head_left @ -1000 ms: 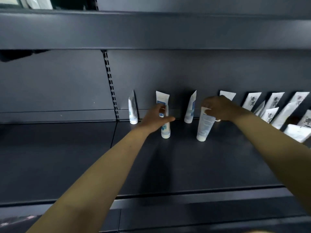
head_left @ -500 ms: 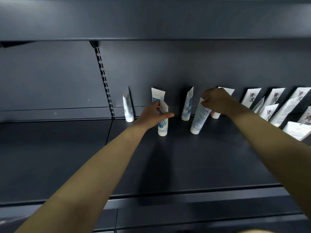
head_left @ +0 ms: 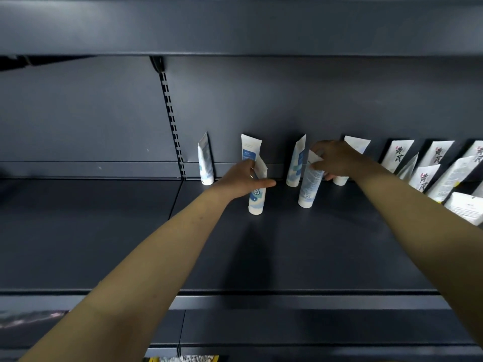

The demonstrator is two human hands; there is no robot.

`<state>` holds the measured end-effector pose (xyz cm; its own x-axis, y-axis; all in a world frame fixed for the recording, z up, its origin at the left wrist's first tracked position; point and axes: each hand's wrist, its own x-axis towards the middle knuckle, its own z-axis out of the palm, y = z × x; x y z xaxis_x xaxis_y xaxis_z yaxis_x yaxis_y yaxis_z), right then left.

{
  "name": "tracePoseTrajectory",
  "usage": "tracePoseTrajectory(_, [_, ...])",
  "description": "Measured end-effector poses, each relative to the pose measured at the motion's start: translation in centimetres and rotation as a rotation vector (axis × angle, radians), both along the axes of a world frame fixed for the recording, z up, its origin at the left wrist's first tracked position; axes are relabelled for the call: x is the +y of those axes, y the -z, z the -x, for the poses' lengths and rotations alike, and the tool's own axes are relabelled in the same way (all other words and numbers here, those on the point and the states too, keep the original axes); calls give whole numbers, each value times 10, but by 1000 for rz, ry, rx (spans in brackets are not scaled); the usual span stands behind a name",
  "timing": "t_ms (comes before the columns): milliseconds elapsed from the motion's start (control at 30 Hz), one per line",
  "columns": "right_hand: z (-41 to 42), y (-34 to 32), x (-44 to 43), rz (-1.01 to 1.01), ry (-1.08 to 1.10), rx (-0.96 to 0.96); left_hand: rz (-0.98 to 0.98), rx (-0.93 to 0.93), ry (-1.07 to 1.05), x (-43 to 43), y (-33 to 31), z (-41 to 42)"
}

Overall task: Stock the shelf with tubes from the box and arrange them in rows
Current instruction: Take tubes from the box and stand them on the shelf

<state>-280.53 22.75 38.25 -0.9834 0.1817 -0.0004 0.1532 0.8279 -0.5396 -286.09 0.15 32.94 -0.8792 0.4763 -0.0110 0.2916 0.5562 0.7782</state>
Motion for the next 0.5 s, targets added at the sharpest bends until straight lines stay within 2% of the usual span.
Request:
tracePoseTrajectory(100, [-2, -1, 0, -62, -35, 1, 9, -20, -3, -2, -2, -3])
tracePoseTrajectory(267, [-15, -13, -6, -315, -70, -2, 73, -7, -4, -11, -12, -10])
tracePoseTrajectory(400, [-38, -35, -16, -348, -42, -39, 186, 97, 39, -21, -32, -16])
tracePoseTrajectory(500, [-65, -58, -29, -371, -3, -95, 353, 244, 61, -31, -49, -20])
